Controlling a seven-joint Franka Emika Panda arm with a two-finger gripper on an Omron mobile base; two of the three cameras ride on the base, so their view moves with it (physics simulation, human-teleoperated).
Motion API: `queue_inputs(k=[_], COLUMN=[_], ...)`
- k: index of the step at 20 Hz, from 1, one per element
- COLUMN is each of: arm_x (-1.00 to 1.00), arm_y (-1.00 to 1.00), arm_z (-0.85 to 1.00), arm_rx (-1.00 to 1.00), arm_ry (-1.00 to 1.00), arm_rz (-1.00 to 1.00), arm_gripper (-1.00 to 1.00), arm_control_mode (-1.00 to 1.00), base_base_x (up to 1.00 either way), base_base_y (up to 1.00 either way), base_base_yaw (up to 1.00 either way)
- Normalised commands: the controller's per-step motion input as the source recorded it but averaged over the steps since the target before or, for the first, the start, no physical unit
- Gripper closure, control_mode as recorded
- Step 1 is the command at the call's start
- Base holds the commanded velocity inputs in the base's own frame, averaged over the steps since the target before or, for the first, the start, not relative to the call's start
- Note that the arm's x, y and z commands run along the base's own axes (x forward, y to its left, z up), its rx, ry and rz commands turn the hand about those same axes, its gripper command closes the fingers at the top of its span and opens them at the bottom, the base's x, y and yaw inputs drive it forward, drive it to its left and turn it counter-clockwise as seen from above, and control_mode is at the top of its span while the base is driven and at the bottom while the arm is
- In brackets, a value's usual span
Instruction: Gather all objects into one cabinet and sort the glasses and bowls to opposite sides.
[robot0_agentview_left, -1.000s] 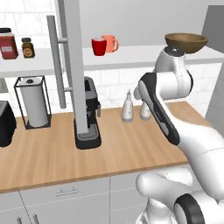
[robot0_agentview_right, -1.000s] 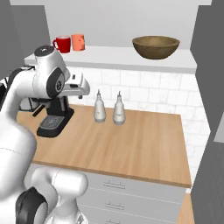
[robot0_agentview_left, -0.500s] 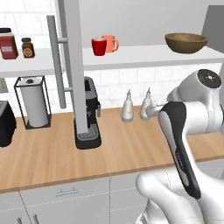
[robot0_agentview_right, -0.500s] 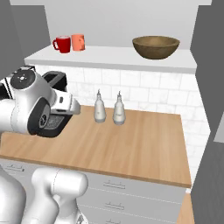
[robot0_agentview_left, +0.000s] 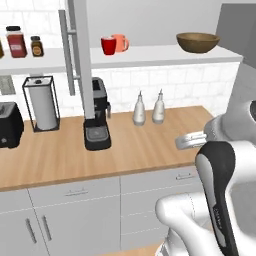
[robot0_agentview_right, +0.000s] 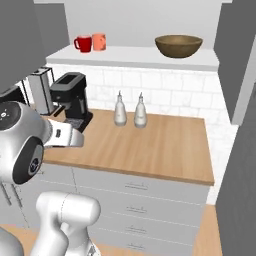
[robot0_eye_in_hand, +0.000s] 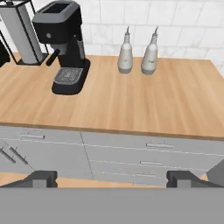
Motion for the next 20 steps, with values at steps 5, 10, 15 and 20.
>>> queue_inputs(k=[5,10,15,20], arm_x=[0.00,0.00,0.00,0.00], arm_y=[0.00,0.00,0.00,0.00], arm_z=[0.00,0.00,0.00,0.00], arm_rx=[0.00,0.00,0.00,0.00], arm_ry=[0.00,0.00,0.00,0.00], arm_rz=[0.00,0.00,0.00,0.00], arm_gripper=[-1.00,-1.00,-1.00,-1.00], arm_control_mode=[1.00,1.00,1.00,1.00], base_base_x=[-0.91,-0.52,0.03,0.16], base_base_y=[0.01,0.52,1.00,1.00], base_base_yaw=[0.00,0.00,-0.10,-0.18])
